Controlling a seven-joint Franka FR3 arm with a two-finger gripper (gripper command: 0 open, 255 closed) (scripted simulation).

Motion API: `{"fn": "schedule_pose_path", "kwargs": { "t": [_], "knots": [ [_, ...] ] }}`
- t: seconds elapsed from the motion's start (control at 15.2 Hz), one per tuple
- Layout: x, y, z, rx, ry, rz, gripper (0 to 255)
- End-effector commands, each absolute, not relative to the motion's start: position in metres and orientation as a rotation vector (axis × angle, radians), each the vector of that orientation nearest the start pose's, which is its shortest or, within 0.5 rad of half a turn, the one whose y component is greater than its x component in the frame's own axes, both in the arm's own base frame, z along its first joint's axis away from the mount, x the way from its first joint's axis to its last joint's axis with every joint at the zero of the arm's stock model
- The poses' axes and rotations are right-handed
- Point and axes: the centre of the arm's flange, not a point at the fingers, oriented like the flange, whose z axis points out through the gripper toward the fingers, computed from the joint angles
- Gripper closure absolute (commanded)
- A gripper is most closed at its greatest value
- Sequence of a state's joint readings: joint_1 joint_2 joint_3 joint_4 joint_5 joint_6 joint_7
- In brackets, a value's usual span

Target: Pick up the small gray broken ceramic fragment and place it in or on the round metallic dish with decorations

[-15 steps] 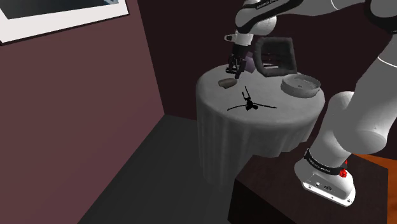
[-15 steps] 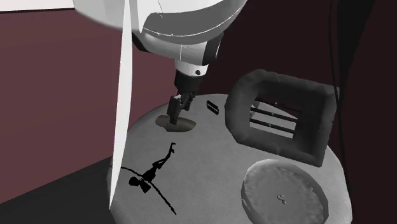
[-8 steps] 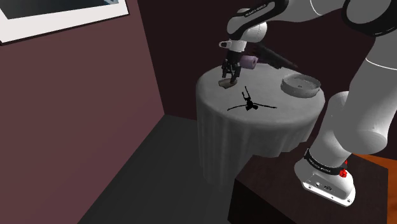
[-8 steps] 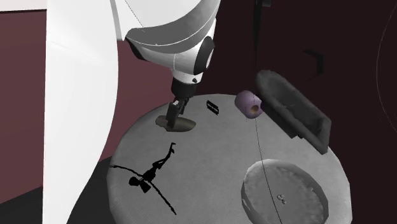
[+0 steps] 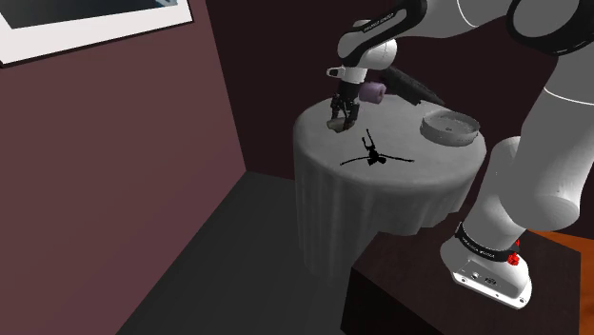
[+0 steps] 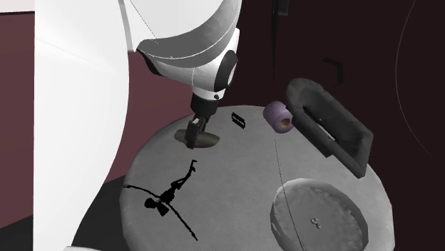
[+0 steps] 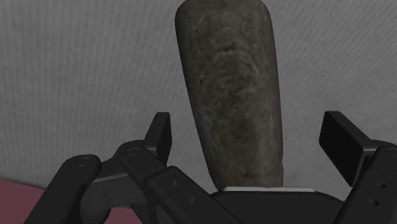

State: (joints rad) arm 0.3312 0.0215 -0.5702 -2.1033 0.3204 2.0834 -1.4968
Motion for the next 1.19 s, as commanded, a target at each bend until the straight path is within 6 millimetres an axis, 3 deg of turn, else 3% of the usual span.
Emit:
{"fn": "schedule_pose_path", "kwargs": {
  "t": [0.0, 0.07, 0.13, 0.73, 1.12],
  "knots": [
    [0.532, -0.113, 0.408, -2.503, -1.525, -0.262, 0],
    [0.532, -0.113, 0.409, -2.503, -1.525, -0.262, 0],
    [0.532, -0.113, 0.409, -2.503, -1.525, -0.262, 255],
    [0.532, -0.113, 0.408, -2.503, -1.525, -0.262, 255],
    [0.532, -0.113, 0.44, -2.503, -1.525, -0.262, 255]
  ]
}}
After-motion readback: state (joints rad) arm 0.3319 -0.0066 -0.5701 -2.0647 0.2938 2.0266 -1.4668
